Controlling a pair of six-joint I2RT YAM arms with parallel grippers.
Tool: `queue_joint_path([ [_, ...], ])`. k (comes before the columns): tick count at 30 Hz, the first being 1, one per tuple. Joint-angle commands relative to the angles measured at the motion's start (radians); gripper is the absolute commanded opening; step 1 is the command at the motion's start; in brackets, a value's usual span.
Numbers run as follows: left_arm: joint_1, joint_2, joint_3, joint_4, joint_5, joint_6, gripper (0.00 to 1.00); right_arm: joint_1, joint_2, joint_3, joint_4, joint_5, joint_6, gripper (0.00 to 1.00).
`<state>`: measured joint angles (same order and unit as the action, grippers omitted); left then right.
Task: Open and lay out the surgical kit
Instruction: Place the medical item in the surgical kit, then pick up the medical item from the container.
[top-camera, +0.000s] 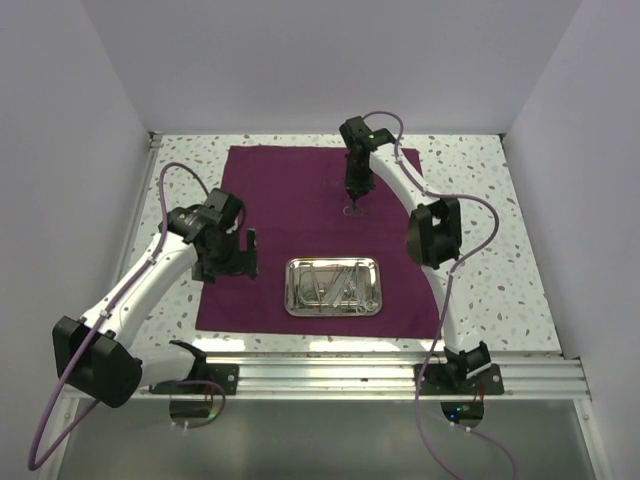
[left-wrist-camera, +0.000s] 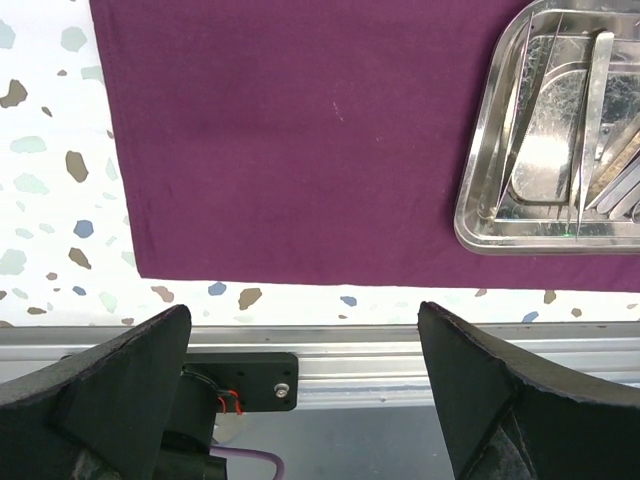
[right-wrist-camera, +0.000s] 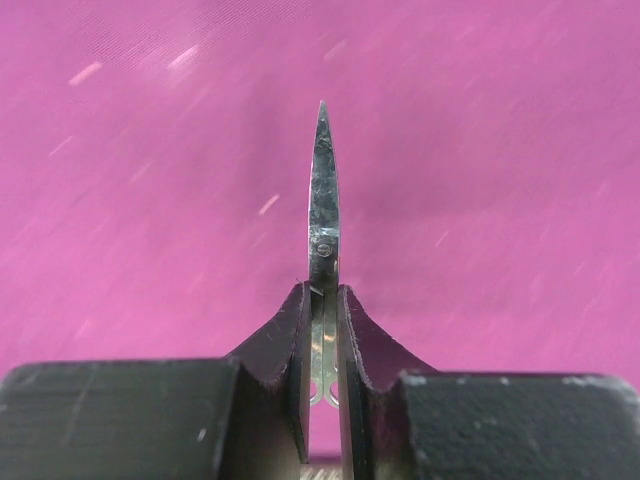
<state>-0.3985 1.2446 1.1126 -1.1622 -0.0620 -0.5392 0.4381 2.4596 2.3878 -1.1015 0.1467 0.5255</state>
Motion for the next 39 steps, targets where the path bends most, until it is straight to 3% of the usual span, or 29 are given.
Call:
queue_joint_path([
  [1,0.009,-0.046,0.027,-0.008,-0.028,-0.019,1.0,-0.048,0.079,0.128,-0.057,0.051,-0.047,0.0],
  [6,0.01,-0.039,0.039,-0.016,-0.047,-0.031,1.0,-0.09,0.099,0.132,0.017,0.067,-0.074,0.0],
  [9,0.01,-0.016,0.059,-0.028,-0.05,-0.039,1.0,-0.095,0.104,0.128,0.052,0.071,-0.096,0.06],
  [12,0.01,0.003,0.079,-0.03,-0.048,-0.041,1.0,-0.095,0.098,0.122,0.071,0.071,-0.11,0.31],
  [13,0.01,0.006,0.087,-0.028,-0.048,-0.042,1.0,-0.096,0.093,0.111,0.072,0.071,-0.11,0.53],
  [14,0.01,0.012,0.098,-0.027,-0.048,-0.042,1.0,-0.095,0.088,0.1,0.077,0.065,-0.11,0.62],
  [16,0.01,0.016,0.111,-0.024,-0.062,-0.057,1.0,-0.095,0.059,0.055,0.089,0.057,-0.113,0.76],
  [18,0.01,0.019,0.133,-0.024,-0.093,-0.073,1.0,-0.095,0.015,0.016,0.081,0.06,-0.119,0.79],
  [20,0.01,0.012,0.167,-0.017,-0.116,-0.085,1.0,-0.095,-0.031,-0.047,0.068,0.076,-0.122,0.8],
  [24,0.012,-0.036,0.25,-0.019,-0.329,-0.14,1.0,-0.088,-0.248,-0.241,0.075,0.099,-0.121,0.8],
  [28,0.024,-0.091,0.188,0.113,-0.192,-0.018,1.0,-0.043,-0.548,-0.578,0.158,0.056,-0.117,0.8],
  [30,0.024,-0.091,0.164,0.148,-0.119,-0.015,1.0,0.02,-0.669,-0.654,0.147,0.039,-0.102,0.8],
  [32,0.024,-0.102,0.118,0.177,-0.113,-0.041,1.0,0.085,-0.744,-0.754,0.128,0.021,-0.076,0.75],
  [36,0.024,-0.114,0.064,0.211,-0.075,-0.033,0.98,0.177,-0.841,-0.959,0.178,-0.027,0.01,0.43],
  [39,0.024,-0.122,0.056,0.21,-0.07,-0.012,0.96,0.224,-0.884,-1.073,0.198,-0.035,0.05,0.4],
])
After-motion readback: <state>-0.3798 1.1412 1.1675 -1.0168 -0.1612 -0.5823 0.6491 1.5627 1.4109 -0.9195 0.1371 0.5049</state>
